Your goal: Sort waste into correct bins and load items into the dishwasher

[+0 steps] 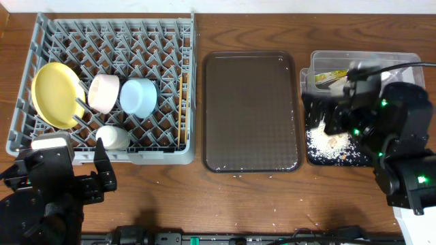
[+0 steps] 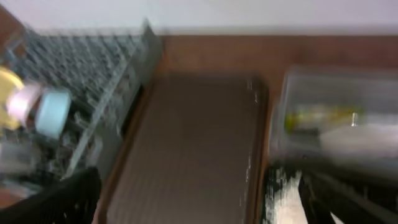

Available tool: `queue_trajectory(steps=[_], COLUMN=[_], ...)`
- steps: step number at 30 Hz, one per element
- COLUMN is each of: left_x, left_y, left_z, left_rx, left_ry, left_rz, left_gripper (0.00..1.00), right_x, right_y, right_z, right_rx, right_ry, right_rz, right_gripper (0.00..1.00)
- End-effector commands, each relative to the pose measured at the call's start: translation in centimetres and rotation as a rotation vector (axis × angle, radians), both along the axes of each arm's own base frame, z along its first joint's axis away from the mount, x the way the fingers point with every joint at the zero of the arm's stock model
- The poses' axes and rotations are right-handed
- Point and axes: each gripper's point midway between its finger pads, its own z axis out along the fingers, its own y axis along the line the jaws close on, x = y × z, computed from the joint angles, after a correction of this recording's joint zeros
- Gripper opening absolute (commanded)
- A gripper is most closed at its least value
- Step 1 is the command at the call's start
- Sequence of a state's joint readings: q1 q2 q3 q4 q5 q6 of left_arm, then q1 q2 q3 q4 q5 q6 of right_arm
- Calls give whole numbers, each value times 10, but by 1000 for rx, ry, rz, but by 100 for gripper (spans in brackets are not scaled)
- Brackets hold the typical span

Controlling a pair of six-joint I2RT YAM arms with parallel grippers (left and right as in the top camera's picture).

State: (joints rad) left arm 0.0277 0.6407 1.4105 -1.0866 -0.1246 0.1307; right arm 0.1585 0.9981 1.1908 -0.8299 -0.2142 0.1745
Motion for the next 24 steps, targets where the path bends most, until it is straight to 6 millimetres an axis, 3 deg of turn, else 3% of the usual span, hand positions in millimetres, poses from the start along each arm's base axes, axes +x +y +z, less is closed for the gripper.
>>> queue_trajectory(steps=[1, 6, 10, 18, 24], left_x=[-1, -7, -3, 22, 32], left_y=[-2, -1, -1, 17, 22], left_z=[-4, -16, -21, -42, -79], left_rx=[-10, -5, -49, -189, -235], left_ry=[19, 76, 70, -120, -304], left_rz=[-11, -7, 17, 165, 182], left_gripper=[97, 97, 97, 97, 97], right_x=[-11, -40, -53, -55, -55], right_y=[-5, -10, -12, -12, -12], right_z=[-16, -45, -54, -56, -56], right_rx=[-21, -48, -58, -60, -60], right_ry=[84, 255, 321, 332, 332], right_rz=[-8, -7, -7, -7, -7], right_gripper=[99, 99, 99, 99, 99])
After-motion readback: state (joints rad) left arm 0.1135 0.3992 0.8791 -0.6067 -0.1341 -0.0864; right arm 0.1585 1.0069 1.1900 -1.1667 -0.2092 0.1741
